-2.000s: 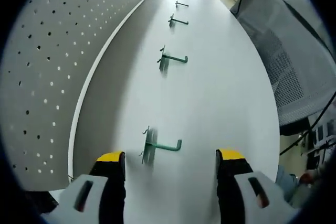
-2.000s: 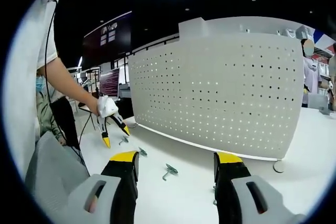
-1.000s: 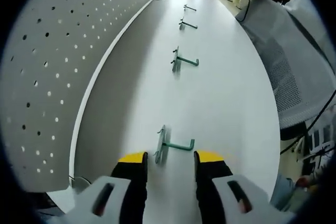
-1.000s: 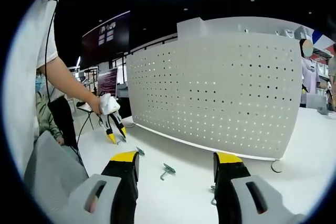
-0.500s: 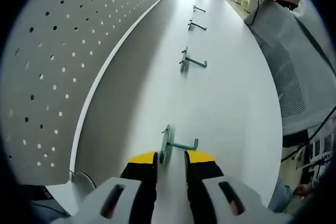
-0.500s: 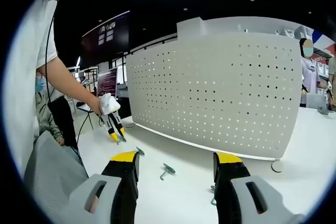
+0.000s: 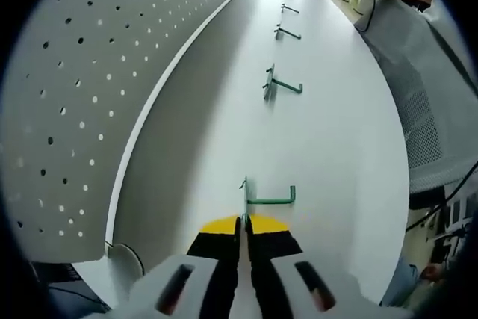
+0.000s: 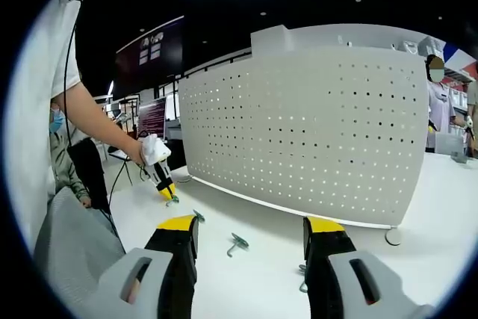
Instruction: Insert the hook assembly into the mounting plate slot until the hook locks in place.
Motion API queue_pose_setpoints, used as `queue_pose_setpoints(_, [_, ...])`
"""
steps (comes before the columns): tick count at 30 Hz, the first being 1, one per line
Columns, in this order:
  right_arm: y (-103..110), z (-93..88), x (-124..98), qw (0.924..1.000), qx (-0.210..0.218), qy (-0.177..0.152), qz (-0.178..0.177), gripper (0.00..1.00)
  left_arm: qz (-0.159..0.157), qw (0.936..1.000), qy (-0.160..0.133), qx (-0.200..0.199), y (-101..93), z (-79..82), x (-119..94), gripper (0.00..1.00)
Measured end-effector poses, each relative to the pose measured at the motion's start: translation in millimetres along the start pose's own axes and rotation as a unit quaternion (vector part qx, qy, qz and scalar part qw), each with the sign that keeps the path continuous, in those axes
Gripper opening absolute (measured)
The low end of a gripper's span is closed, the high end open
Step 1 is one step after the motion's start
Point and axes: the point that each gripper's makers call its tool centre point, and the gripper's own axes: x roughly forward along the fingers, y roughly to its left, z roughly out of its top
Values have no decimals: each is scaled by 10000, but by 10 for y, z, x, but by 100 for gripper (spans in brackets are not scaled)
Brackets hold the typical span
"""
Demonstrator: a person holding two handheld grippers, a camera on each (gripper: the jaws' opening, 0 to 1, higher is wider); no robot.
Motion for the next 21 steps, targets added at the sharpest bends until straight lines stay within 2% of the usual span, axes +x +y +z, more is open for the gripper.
queue_pose_setpoints(11, [8,2,1,10000,-2,0,1,55,131,9999,1,-15,1,-14,1,3])
queue_pose_setpoints(21, [0,6,-4,10000,-9,-11,-12,55,294,9989,-291,-205,9,-9,-7,1])
